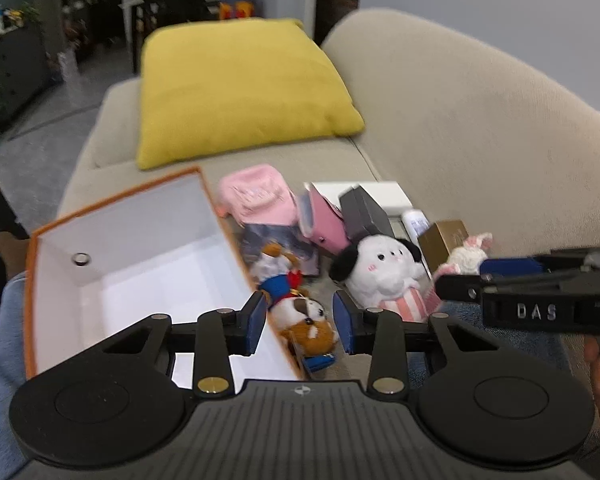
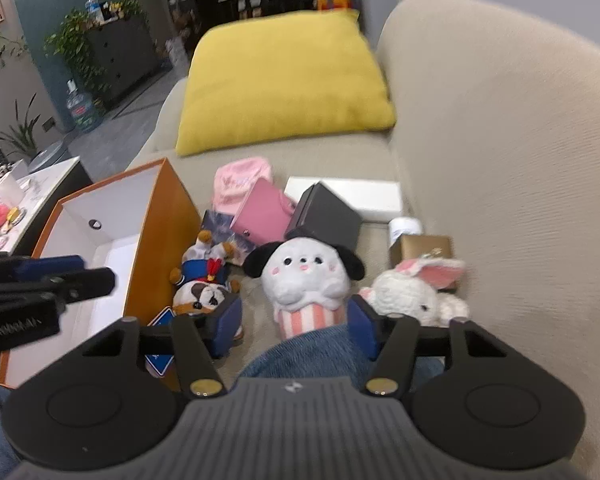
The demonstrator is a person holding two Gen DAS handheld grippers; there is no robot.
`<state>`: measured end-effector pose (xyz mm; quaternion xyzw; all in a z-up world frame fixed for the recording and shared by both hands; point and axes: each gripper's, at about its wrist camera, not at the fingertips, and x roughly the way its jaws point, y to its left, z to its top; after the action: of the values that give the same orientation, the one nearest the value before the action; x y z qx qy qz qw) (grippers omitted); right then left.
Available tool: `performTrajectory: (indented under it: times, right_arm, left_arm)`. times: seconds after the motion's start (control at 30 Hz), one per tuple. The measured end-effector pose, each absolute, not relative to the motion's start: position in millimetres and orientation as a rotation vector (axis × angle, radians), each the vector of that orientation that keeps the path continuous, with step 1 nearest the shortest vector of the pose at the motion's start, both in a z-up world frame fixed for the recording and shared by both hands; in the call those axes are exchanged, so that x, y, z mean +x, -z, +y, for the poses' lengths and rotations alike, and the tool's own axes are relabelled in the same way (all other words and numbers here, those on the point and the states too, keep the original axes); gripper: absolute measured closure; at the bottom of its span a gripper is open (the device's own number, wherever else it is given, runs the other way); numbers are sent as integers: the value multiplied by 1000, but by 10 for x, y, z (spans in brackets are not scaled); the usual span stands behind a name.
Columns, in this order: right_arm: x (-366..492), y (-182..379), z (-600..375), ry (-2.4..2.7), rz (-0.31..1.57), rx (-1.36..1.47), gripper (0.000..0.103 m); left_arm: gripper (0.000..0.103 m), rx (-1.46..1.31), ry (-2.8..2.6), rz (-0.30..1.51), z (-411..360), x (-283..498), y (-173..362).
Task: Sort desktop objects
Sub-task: 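Grasp the sailor duck plush with left while right grasps the white puppy plush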
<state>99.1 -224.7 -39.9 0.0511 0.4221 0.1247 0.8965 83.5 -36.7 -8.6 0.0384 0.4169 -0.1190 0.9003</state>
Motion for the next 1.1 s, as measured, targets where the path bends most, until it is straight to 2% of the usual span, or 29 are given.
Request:
performTrajectory:
  times: [0.47, 0.73, 1.1]
  right_arm:
    - [1661, 727, -2150, -358, 1054, 20, 47]
    - [1772, 871, -2259, -382, 1070, 46, 47]
    - [1743, 886, -2226, -410, 1049, 45, 46]
  left_arm:
    - [61, 202, 269, 1108, -678, 1443, 501]
    - [61, 284, 253, 1206, -872, 1509, 749]
    - [61, 352, 214, 1257, -827, 1397, 818]
